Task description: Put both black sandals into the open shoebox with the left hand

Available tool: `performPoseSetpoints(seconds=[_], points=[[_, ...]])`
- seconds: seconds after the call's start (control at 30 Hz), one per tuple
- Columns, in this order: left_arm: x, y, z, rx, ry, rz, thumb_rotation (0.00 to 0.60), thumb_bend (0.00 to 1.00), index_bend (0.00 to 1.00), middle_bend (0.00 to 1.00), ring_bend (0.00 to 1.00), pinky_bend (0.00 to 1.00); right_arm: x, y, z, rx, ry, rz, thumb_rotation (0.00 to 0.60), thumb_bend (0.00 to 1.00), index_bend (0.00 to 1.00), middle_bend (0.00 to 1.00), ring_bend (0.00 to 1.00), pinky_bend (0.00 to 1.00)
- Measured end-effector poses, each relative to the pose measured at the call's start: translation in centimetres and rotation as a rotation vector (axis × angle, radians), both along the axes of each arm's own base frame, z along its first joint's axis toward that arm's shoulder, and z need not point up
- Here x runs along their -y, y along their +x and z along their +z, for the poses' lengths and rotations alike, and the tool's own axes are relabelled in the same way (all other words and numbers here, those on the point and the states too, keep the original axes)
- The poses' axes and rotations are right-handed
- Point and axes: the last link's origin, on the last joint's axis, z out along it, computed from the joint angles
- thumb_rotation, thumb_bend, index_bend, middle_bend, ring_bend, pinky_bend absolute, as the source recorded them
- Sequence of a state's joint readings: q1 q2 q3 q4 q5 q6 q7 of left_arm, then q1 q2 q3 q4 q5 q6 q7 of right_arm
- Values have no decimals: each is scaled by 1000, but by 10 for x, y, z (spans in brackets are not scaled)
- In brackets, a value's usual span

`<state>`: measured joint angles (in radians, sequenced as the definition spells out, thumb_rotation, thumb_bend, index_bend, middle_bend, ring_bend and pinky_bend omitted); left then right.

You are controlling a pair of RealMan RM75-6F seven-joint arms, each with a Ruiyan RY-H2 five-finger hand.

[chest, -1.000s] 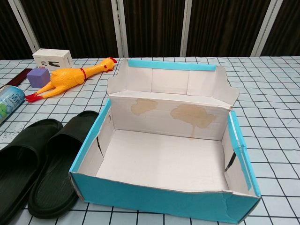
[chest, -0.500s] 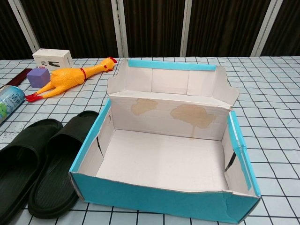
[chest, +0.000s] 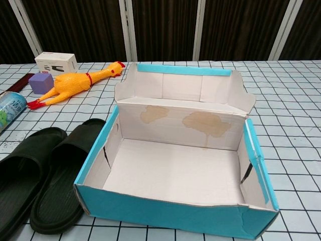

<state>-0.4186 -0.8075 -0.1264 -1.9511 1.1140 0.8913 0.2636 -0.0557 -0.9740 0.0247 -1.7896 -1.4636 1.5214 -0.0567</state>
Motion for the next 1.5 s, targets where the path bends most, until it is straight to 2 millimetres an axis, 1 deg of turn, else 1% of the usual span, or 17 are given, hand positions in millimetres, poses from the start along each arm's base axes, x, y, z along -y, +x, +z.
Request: performPoseSetpoints(seconds=[0.1,0.27,0.53,0.63,0.77,0.97,1.37,1.5], points=[[-6,8,-8,-21,-29,-16,600,112,21,154,99,70,1,0,0,3,3,-3,600,254,79,118,144,87],[-10,16,-29,2,-118,-3,600,107,6,146,99,70,0,-1,1,7,5,-7,600,254,84,118,144,87],[-21,11,-55,2,-204,53,600,108,0,145,99,70,0,0,1,8,3,-4,600,254,84,119,144,87],[-24,11,-68,-8,-234,50,600,108,0,148,99,70,0,0,2,9,1,-2,600,254,84,118,144,87],[-25,12,-78,-17,-248,42,600,108,0,154,99,70,0,-1,2,12,0,-5,600,254,84,118,144,87],[-28,16,-97,-12,-251,19,600,107,0,173,99,70,-1,-1,4,16,-4,-6,600,254,84,118,144,87],[-30,23,-114,-25,-248,-19,600,108,0,269,99,70,-3,0,6,19,-12,2,600,254,84,118,144,87],[-32,21,-119,-29,-253,-15,600,108,3,323,99,69,-5,1,6,18,-15,4,600,254,84,118,144,87]])
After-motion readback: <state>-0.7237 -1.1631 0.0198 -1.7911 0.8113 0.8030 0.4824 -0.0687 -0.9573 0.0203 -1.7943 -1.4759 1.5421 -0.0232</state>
